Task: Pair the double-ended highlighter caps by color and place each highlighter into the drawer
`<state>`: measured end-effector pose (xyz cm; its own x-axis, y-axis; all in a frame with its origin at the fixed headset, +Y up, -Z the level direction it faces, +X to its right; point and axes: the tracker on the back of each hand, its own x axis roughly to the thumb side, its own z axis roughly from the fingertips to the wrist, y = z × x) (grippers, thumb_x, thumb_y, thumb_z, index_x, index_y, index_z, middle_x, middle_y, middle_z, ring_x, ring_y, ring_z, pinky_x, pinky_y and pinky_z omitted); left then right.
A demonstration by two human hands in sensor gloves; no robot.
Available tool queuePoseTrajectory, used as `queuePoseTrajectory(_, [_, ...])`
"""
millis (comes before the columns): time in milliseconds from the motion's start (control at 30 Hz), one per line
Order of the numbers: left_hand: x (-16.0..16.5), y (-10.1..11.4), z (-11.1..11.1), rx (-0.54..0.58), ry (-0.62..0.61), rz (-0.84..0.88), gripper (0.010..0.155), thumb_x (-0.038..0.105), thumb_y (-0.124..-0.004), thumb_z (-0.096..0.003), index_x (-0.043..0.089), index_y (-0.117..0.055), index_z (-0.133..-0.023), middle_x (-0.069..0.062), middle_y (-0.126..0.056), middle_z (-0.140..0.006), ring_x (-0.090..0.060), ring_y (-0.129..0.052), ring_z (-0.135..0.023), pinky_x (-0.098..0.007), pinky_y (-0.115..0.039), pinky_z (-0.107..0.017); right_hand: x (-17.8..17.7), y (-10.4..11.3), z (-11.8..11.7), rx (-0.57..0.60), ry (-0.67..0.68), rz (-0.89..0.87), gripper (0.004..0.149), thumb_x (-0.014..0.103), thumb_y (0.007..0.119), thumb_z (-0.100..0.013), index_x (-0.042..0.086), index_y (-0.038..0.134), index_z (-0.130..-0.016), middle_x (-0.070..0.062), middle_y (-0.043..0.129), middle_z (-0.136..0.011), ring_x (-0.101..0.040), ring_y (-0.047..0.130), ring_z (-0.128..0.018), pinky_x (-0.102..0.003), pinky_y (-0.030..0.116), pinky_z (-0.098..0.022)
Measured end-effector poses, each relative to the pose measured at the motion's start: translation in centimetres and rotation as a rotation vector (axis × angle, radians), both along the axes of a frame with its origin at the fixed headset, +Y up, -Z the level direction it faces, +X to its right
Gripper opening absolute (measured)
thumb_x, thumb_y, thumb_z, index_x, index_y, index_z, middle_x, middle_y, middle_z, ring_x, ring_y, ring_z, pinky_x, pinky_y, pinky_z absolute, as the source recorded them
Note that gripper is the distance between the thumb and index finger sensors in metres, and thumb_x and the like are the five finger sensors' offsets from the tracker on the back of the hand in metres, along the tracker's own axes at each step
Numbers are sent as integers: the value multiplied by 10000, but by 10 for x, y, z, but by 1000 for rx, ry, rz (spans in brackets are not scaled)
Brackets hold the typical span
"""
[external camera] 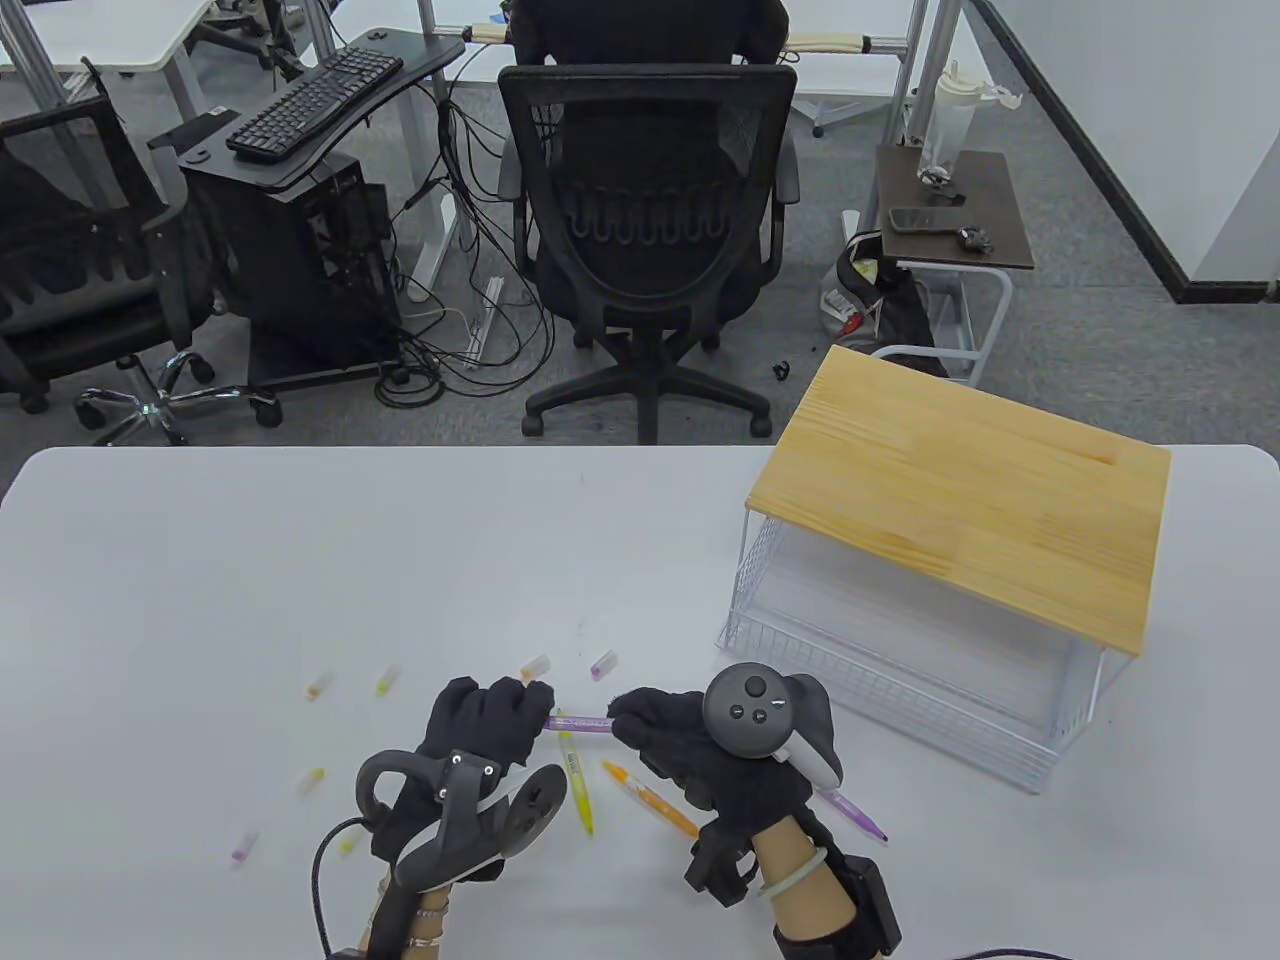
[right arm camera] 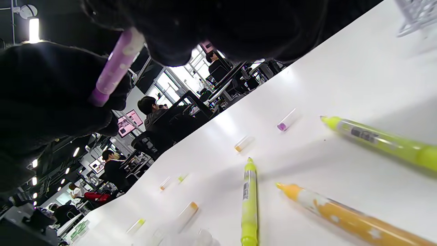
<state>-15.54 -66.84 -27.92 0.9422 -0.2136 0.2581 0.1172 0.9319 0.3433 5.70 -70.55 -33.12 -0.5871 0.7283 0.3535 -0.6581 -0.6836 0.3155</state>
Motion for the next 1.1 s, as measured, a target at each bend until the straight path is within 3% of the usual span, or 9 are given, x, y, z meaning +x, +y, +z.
queuePoseTrajectory(200, [0, 6, 5, 45, 8, -14, 481, 316, -834, -388, 308, -804, -868, 35, -891, -859, -82, -1018, -579, -417, -759, -736, 0, -3, -4, -103, 76, -98, 453, 432, 577, -620, 156, 719, -951, 115, 843, -488, -209, 874, -392, -500, 695, -657])
queuePoseTrajectory(333, [-7, 11, 5, 24, 48, 15, 481, 367, -821, -399, 323, -806, -878, 50, -894, -875, -72, -1015, -601, -440, -743, -737, -4, -4, -5, -105, 70, -116, 448, 440, 613, -625, 197, 678, -996, 99, 870, -626, -241, 894, -548, -537, 637, -715])
queuePoseTrajectory(400, [-11, 9, 2, 7, 35, 35, 511, 396, -805, -402, 345, -791, -910, 78, -892, -912, -66, -1017, -667, -462, -731, -743, -8, -2, -3, -65, 68, -56, 465, 410, 670, -610, 214, 664, -1031, 61, 891, -751, -297, 895, -686, -588, 596, -729])
queuePoseTrajectory(467, [-14, 6, 0, -32, 21, 67, 552, 419, -798, -401, 358, -763, -949, 70, -869, -967, -85, -1006, -739, -506, -697, -755, -11, 1, 1, -12, 36, 27, 471, 386, 710, -595, 221, 665, -1034, 56, 898, -779, -309, 898, -720, -601, 591, -729])
queuePoseTrajectory(733, [-21, -7, -11, -87, 53, 51, 698, 557, -710, -392, 416, -603, -1067, 39, -666, -1187, -267, -763, -1063, -625, -543, -788, -10, 27, 15, 310, -267, 373, 457, 361, 700, -572, 272, 698, -1020, 28, 855, -915, -360, 835, -878, -646, 551, -735])
queuePoseTrajectory(900, [-27, -14, -18, -196, 26, 106, 763, 594, -670, -401, 405, -500, -1120, -23, -518, -1257, -384, -622, -1120, -677, -488, -773, 6, 49, 18, 363, -358, 601, 454, 365, 684, -572, 293, 697, -1020, -22, 715, -1105, -388, 718, -1010, -664, 483, -762])
queuePoseTrajectory(1100, [-33, -16, -22, -224, 64, 116, 800, 612, -650, -404, 385, -438, -1140, -92, -450, -1269, -464, -556, -1117, -708, -462, -753, 70, 72, 24, 392, -572, 656, 452, 370, 684, -571, 287, 700, -1015, -6, 740, -1095, -389, 746, -991, -668, 496, -756])
